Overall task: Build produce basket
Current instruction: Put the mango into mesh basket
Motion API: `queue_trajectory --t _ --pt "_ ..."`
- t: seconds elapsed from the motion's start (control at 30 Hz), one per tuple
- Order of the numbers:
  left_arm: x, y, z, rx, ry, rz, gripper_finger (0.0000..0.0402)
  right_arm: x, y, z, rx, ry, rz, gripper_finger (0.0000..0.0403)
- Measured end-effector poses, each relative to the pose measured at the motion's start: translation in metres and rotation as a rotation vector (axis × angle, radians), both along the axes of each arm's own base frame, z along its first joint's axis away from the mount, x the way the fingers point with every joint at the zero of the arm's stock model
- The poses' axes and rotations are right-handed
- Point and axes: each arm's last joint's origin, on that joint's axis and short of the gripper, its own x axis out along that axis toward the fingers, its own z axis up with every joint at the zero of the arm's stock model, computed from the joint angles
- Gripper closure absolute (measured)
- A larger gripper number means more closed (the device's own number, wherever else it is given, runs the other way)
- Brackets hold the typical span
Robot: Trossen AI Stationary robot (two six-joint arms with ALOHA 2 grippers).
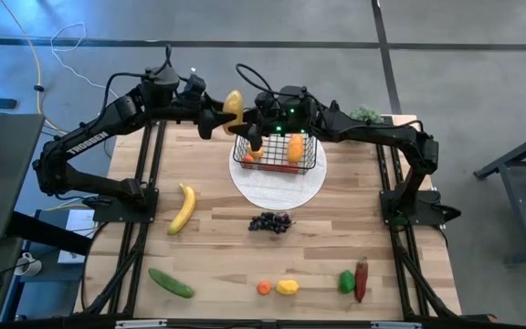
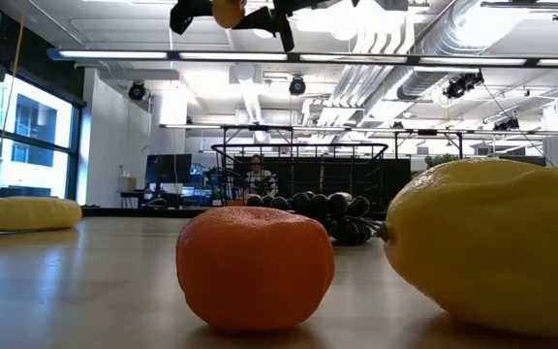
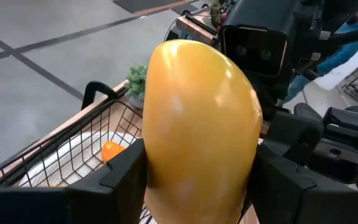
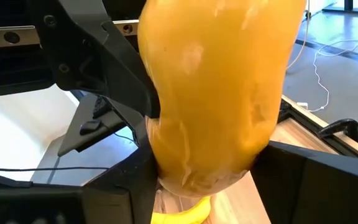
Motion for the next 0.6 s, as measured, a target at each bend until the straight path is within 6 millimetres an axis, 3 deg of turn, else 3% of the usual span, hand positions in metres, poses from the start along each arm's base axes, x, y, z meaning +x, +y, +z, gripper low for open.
queue_trajectory --t 0.3,0.6 --pt "0.0002 0.0006 -0.0008 0.032 0.016 -0.001 0.0180 0.0001 0.0003 -0.0007 0.007 0.006 -0.009 0.0214" --pt "0.0021 0.0042 -0.0046 0.068 0.058 0.086 0.0116 -0.0009 -0.0033 -0.0050 0.054 0.045 -0.057 0.0215"
